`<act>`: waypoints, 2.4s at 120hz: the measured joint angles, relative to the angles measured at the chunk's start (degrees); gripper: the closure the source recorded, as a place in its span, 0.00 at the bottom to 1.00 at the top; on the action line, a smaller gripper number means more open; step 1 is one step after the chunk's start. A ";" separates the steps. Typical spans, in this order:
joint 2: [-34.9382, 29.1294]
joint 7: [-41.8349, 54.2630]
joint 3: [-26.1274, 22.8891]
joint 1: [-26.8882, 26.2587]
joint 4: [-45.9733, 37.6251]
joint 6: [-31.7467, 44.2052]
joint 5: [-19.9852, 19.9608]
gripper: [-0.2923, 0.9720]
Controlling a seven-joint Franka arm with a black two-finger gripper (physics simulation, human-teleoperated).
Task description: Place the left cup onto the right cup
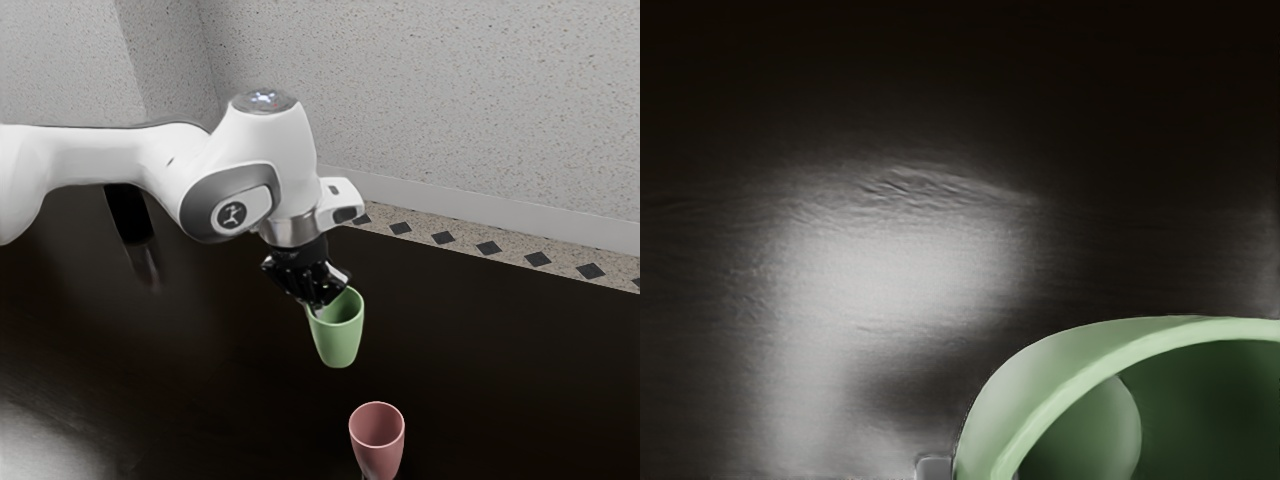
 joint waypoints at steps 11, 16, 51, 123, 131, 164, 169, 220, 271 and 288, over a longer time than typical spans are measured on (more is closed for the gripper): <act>-0.43 -2.69 -1.30 -0.29 -0.46 -0.52 0.00 0.85; -0.75 -3.91 -1.85 -0.49 -0.73 -0.69 -0.01 0.85; -0.63 -12.19 -5.25 -0.70 -1.55 -0.63 -0.04 0.85; -0.01 -26.96 -9.85 -0.86 -5.12 3.10 -0.25 0.85; 0.00 -28.10 -10.11 -0.88 -5.73 3.80 -0.28 0.85; 0.43 -31.75 -10.66 -1.05 -7.76 6.36 -0.30 0.85; 0.44 -32.15 -10.66 -0.94 -8.09 6.72 -0.30 0.84; -1.06 -34.32 -10.44 -0.74 -7.82 6.72 1.30 0.33; -1.34 -25.78 2.49 -1.23 7.31 -3.20 4.00 0.24; -0.47 -17.34 10.09 -1.87 12.65 -8.08 5.71 0.24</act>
